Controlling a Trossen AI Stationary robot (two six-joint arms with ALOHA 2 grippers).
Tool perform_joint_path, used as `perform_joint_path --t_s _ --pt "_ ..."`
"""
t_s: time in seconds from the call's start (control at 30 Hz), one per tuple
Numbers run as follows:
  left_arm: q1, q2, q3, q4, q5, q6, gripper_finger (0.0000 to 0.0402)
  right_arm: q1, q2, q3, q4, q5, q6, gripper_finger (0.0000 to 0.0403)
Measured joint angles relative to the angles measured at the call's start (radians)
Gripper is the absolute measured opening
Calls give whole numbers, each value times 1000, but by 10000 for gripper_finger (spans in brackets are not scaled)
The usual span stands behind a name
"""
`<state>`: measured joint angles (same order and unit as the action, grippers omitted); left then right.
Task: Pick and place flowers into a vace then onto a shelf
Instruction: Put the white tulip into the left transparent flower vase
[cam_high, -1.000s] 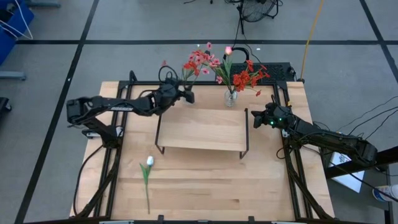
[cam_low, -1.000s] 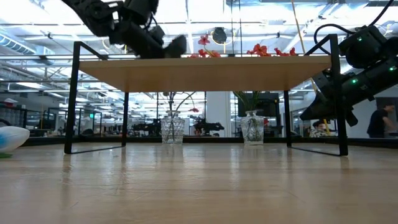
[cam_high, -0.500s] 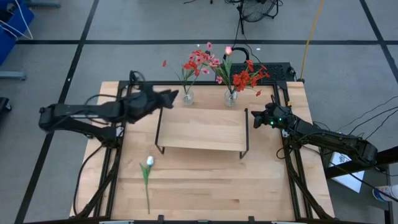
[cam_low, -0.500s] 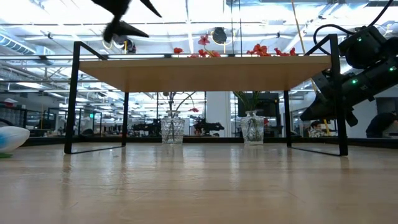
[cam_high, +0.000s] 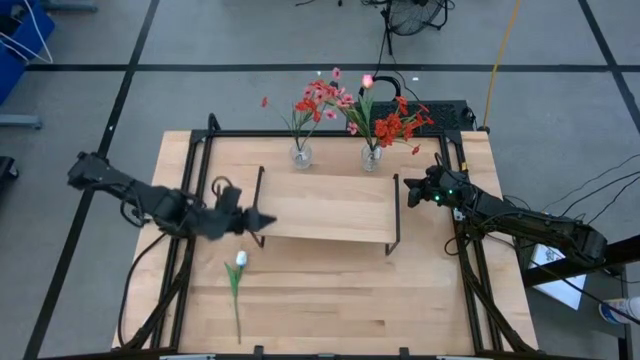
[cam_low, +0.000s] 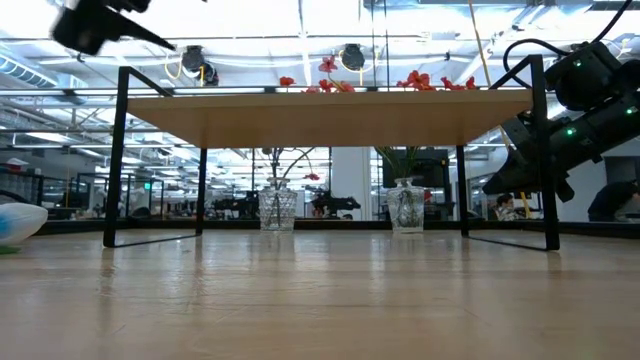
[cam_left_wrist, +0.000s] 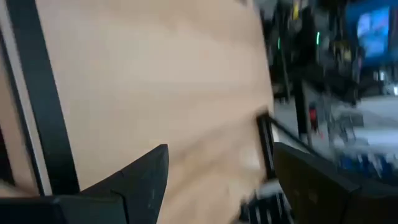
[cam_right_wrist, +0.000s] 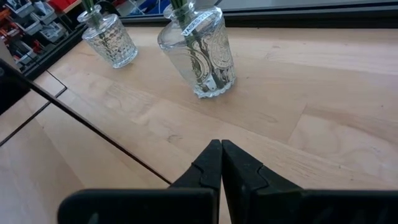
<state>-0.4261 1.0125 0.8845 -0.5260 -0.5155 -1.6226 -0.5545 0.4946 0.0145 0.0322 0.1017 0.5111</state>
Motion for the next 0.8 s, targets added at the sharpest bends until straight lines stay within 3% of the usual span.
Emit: perform_joint_path --t_s 0.4,0.57,0.8 --pt "-245 153 0 -173 230 -436 291 0 1 0 0 -1 0 2" --pt "-293 246 0 -179 313 -485 291 0 1 0 0 -1 0 2" --pt "-338 325 0 -281 335 -548 291 0 1 0 0 -1 0 2"
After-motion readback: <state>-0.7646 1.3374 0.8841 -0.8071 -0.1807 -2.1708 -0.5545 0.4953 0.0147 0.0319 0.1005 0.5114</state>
